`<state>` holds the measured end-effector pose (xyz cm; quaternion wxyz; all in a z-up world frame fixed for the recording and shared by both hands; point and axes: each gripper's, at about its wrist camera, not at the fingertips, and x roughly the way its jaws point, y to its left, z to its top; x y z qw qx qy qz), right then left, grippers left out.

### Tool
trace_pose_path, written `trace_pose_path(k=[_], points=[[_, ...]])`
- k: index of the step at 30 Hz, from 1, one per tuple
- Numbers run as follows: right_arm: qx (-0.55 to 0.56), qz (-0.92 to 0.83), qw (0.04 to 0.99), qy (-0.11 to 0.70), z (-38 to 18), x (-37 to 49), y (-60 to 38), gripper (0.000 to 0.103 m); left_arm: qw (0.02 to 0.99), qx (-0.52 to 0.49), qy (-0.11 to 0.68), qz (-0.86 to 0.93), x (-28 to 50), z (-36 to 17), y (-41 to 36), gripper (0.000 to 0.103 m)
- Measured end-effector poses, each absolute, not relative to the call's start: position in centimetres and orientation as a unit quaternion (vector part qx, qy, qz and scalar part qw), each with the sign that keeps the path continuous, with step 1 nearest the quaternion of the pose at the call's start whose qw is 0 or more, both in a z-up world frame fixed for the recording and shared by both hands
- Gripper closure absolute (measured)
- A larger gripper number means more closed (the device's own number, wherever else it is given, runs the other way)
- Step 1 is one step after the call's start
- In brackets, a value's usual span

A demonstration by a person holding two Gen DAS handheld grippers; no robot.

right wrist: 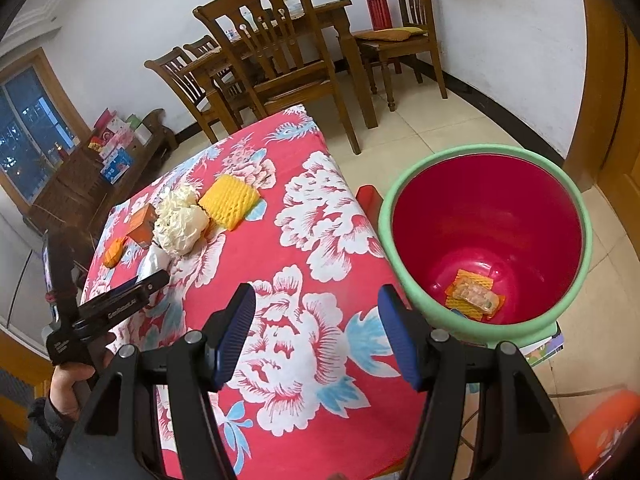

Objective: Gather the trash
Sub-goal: 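Move both tools back over the table and grasp the clear plastic bag with the left tool, then grasp the crumpled paper ball with the right tool while the left tool holds the plastic bag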

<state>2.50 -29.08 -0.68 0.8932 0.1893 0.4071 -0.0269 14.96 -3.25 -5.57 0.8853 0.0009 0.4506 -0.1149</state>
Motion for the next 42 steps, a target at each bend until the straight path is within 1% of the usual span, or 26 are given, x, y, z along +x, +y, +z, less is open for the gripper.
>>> trace_pose_path(k=[1, 2, 3, 4, 15, 21, 32, 34, 35, 36, 42], points=[[0.188, -0.026, 0.893, 0.407, -0.7, 2.6, -29.0, 0.038, 0.885, -0.001, 0.45, -0.116, 15.1, -5.6, -3.2, 0.051], [0.187, -0.026, 0.893, 0.408, -0.7, 2.6, -29.0, 0.038, 0.886, -0.004, 0.448, -0.118, 15.1, -5.6, -3.2, 0.054], [0.186, -0.026, 0.893, 0.408, -0.6, 2.6, -28.9, 0.038, 0.886, -0.005, 0.447, -0.121, 15.1, -5.6, -3.2, 0.065], [0.185, -0.025, 0.894, 0.409, -0.6, 2.7, -28.8, 0.038, 0.887, -0.005, 0.446, -0.122, 15.2, -5.6, -3.1, 0.071], [0.16, 0.001, 0.895, 0.415, -0.1, 4.7, -26.4, 0.038, 0.893, -0.024, 0.429, -0.131, 14.1, -4.5, -2.2, 0.072], [0.145, 0.025, 0.895, 0.421, -0.3, 6.7, -24.1, 0.038, 0.895, -0.073, 0.429, -0.095, 14.0, -3.7, 0.5, 0.072], [0.121, 0.078, 0.887, 0.439, -1.2, 11.6, -18.8, 0.038, 0.905, -0.097, 0.411, -0.046, 13.9, -2.8, 4.1, 0.072], [0.122, 0.083, 0.884, 0.444, -1.7, 12.6, -18.1, 0.035, 0.904, -0.101, 0.412, -0.044, 13.9, -2.9, 4.5, 0.072], [0.122, 0.083, 0.882, 0.447, -1.9, 13.0, -17.9, 0.029, 0.904, -0.103, 0.413, -0.044, 13.8, -3.0, 4.7, 0.072], [0.121, 0.082, 0.881, 0.45, -2.2, 13.6, -17.5, 0.026, 0.904, -0.104, 0.413, -0.043, 13.9, -3.1, 4.8, 0.072], [0.12, 0.083, 0.878, 0.456, -2.8, 16.2, -16.1, 0.026, 0.904, -0.112, 0.412, -0.042, 14.0, -3.3, 5.3, 0.072]])
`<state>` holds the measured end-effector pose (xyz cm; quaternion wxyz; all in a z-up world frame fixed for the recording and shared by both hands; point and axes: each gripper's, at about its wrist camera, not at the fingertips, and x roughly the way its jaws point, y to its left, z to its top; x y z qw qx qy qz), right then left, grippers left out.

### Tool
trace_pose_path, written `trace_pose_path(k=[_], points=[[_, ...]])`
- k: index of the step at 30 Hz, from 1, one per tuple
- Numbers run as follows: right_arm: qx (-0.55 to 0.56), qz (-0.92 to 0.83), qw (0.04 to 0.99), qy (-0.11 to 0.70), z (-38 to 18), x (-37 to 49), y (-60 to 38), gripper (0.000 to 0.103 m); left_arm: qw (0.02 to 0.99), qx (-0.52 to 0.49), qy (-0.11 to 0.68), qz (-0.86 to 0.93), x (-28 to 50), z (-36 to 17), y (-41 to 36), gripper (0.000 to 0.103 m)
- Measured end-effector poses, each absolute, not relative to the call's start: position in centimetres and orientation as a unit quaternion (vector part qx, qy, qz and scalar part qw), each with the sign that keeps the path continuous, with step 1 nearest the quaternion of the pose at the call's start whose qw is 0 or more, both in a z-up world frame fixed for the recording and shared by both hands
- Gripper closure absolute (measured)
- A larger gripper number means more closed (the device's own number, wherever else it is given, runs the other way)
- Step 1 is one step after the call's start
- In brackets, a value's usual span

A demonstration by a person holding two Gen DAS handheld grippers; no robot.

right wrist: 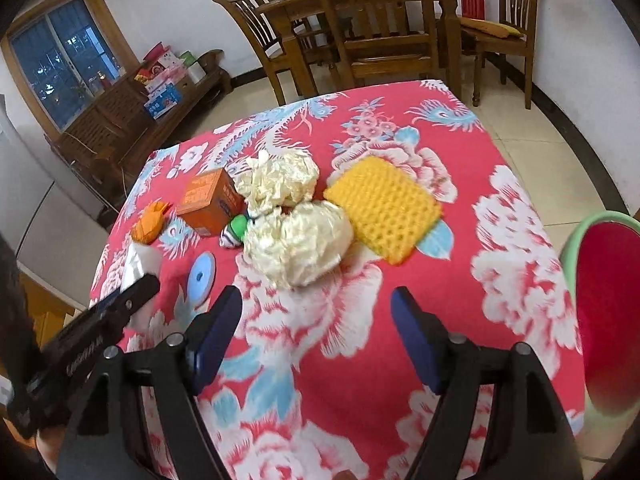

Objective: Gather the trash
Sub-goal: 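Grasp the crumpled paper ball with the right tool while the left tool holds the plastic bag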

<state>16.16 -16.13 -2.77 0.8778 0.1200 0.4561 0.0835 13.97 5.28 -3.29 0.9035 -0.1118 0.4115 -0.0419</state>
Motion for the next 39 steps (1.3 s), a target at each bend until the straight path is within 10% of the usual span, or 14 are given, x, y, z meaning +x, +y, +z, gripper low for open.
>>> trace_pose_path(k=[39], points=[[0.135, 0.101, 0.891, 0.422, -1.8, 16.0, -15.6, 0.045, 0.902, -0.115, 0.413, -0.057, 13.2, -3.0, 4.2, 0.072]])
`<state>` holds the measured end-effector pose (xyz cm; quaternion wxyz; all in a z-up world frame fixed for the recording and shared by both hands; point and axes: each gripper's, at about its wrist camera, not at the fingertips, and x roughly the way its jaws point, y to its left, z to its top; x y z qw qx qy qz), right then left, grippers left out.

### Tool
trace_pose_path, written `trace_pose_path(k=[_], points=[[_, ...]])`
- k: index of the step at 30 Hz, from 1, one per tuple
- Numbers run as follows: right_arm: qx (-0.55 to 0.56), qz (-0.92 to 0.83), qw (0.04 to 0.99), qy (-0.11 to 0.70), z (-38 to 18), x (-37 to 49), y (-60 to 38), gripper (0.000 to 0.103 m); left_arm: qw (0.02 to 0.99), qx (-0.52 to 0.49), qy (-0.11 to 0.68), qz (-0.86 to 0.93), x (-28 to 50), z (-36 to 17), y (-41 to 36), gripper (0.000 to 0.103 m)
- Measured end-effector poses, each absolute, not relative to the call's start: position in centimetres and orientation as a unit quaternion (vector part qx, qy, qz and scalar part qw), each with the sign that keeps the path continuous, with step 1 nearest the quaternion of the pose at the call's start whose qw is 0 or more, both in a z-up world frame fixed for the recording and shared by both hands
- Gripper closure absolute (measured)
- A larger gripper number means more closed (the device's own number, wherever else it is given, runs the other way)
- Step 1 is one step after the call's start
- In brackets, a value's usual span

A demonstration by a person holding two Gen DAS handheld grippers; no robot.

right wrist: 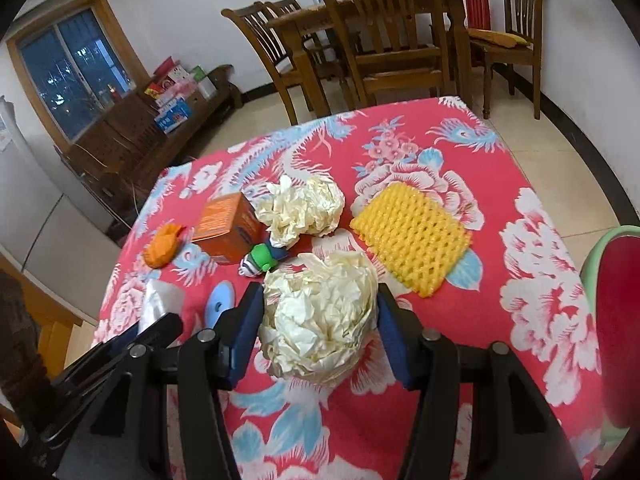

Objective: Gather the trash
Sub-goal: 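Grasp the crumpled paper ball with the right tool while the left tool holds the plastic bag, then carry the paper ball over the bucket with the right tool while the left tool holds the bag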

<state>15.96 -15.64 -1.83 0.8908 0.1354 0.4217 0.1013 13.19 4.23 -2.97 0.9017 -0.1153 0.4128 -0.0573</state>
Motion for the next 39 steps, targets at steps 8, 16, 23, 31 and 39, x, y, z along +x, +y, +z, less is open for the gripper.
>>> trace_pose_path(k=[8, 16, 23, 31, 39], points=[[0.145, 0.102, 0.897, 0.405, -0.4, 12.6, -17.7, 0.045, 0.903, -0.11, 0.408, -0.078, 11.7, -1.8, 2.5, 0.072], [0.153, 0.084, 0.905, 0.389, 0.7, 8.9, -20.6, 0.045, 0.895, -0.103, 0.419, -0.112, 10.5, -1.7, -0.2, 0.072], [0.17, 0.041, 0.909, 0.378, 0.7, 6.1, -24.4, 0.045, 0.886, -0.09, 0.431, -0.149, 10.2, -1.7, -3.5, 0.072], [0.202, -0.008, 0.917, 0.345, 1.6, 3.1, -29.4, 0.044, 0.885, -0.073, 0.423, -0.183, 10.0, -0.6, -7.4, 0.072], [0.23, -0.057, 0.916, 0.325, 1.8, 0.9, -34.2, 0.044, 0.88, -0.057, 0.419, -0.217, 10.1, 0.3, -11.6, 0.072]])
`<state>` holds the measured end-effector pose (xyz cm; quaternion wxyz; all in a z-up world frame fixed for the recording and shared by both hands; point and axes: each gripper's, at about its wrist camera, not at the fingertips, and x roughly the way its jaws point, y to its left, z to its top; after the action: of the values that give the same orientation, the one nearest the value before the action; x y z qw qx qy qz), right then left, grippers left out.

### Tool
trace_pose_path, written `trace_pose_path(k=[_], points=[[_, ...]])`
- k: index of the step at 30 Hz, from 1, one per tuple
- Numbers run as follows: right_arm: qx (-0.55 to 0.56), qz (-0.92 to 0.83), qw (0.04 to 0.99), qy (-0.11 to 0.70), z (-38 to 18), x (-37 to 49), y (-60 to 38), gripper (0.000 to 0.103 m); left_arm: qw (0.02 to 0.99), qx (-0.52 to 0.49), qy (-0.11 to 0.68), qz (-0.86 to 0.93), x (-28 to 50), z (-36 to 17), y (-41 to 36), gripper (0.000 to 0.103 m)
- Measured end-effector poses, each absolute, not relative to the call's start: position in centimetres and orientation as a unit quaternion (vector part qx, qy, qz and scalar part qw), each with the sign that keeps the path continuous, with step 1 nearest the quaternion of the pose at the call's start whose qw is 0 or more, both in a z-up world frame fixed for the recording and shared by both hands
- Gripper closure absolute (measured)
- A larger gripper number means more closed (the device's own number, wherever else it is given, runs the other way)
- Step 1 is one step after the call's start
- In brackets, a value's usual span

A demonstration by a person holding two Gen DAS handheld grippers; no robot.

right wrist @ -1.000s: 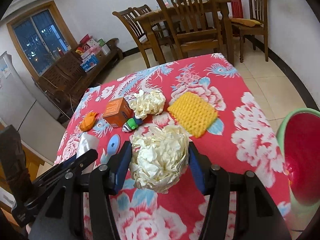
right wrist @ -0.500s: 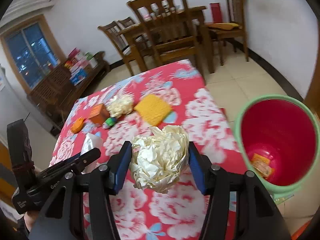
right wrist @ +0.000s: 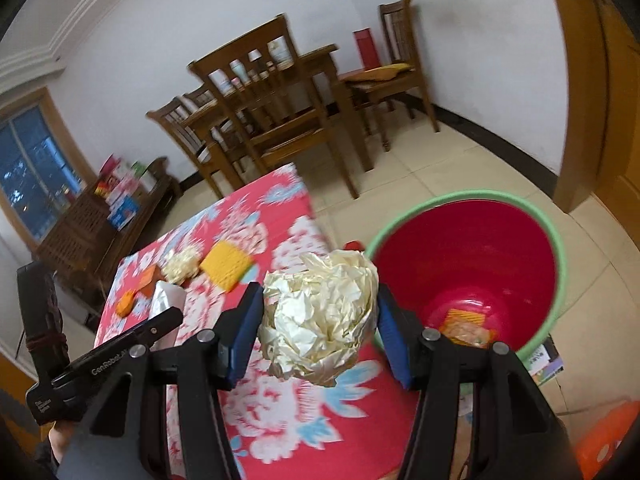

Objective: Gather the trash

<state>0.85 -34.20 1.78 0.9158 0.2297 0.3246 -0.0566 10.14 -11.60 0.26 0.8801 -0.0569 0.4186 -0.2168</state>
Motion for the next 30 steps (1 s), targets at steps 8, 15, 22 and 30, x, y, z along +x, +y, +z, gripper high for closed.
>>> trace_pose_path(k=[8, 15, 22, 30], points=[[0.266, -0.095, 0.904, 0.323, 0.7, -0.2, -38.6, 0.044, 0.87, -0.044, 0.426, -0.245, 10.2, 0.0, -15.2, 0.072], [0.287, -0.118, 0.893, 0.326, -0.5, -0.4, -41.0, 0.043, 0.865, -0.034, 0.43, -0.256, 10.4, 0.0, -17.2, 0.072], [0.291, -0.141, 0.885, 0.336, -2.0, -0.5, -42.6, 0.042, 0.862, -0.026, 0.432, -0.265, 10.7, -0.4, -18.7, 0.072], [0.316, -0.147, 0.874, 0.339, -3.6, -0.6, -44.4, 0.036, 0.856, -0.013, 0.437, -0.277, 10.6, -1.0, -20.6, 0.072]])
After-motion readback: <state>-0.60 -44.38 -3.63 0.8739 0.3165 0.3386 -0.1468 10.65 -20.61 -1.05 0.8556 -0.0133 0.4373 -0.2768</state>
